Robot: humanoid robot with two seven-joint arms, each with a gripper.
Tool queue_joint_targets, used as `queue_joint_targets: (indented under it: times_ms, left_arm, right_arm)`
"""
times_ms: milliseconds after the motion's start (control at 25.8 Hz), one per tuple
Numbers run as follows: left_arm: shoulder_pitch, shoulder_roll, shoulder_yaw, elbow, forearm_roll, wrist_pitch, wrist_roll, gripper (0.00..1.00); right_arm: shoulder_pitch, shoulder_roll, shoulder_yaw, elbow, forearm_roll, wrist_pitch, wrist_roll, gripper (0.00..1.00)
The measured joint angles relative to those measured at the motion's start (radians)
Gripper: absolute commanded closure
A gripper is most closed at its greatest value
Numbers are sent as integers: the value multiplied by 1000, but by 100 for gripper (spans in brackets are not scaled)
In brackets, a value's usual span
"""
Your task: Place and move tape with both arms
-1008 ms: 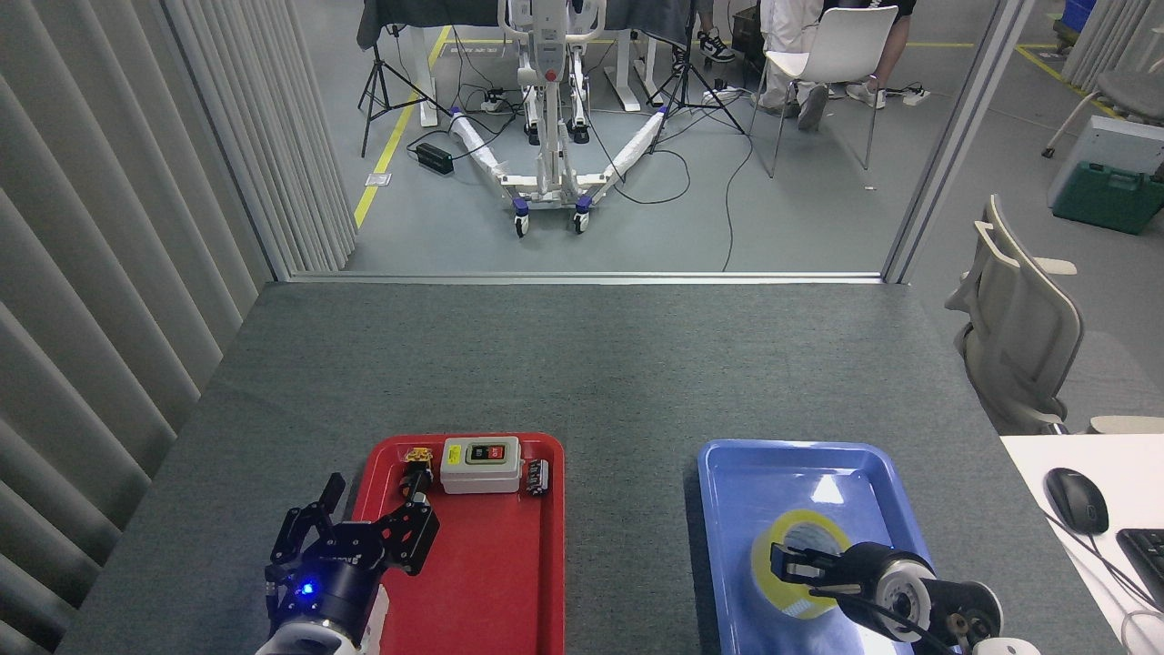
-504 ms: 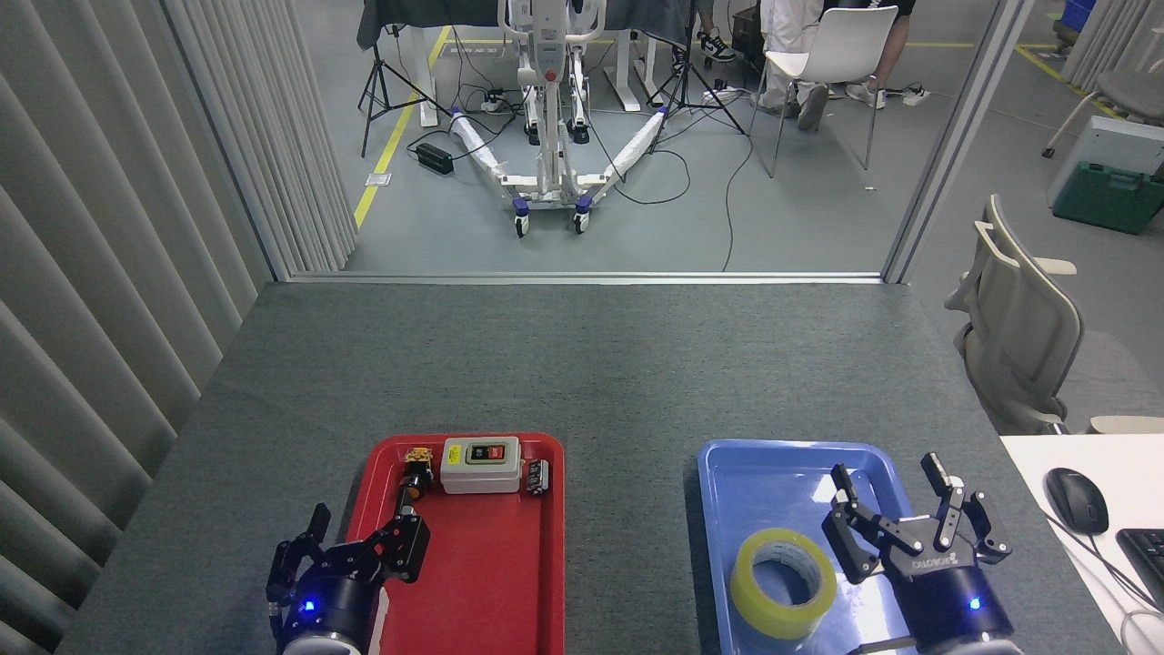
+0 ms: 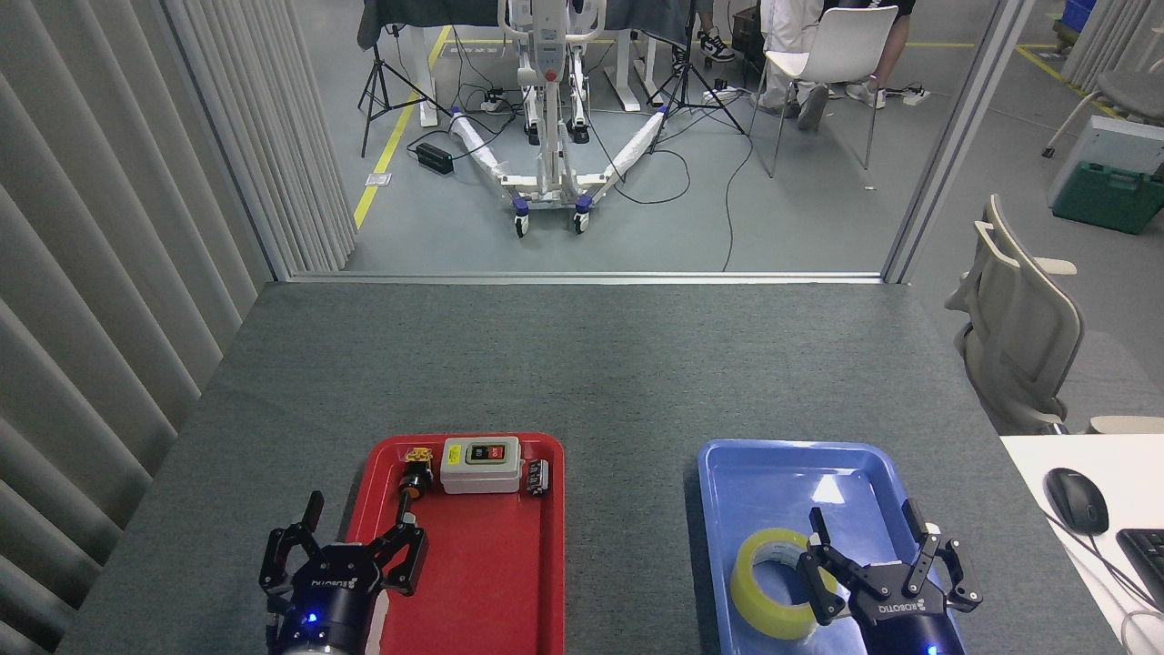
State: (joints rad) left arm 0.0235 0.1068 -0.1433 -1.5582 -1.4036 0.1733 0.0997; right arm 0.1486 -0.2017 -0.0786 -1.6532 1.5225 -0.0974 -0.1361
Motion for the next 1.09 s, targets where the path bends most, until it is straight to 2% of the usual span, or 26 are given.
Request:
queue_joint_targets:
  times_ms: [233, 388, 736, 1085]
  left_arm:
    - [7, 3, 13, 6, -2, -107, -46, 0]
    - [9, 11, 19, 6, -1, -116, -49, 0]
    - [10, 4, 5, -59, 58, -106, -31, 0]
    - [14, -10, 4, -18, 62, -108, -24, 0]
  right_arm:
    - [0, 15, 4, 3, -74, 65, 35, 0]
    - [-1, 26, 4, 3, -98, 70, 51, 0]
    - [-1, 23, 6, 3, -108, 75, 70, 0]
    - [0, 37, 16, 4, -113, 70, 73, 0]
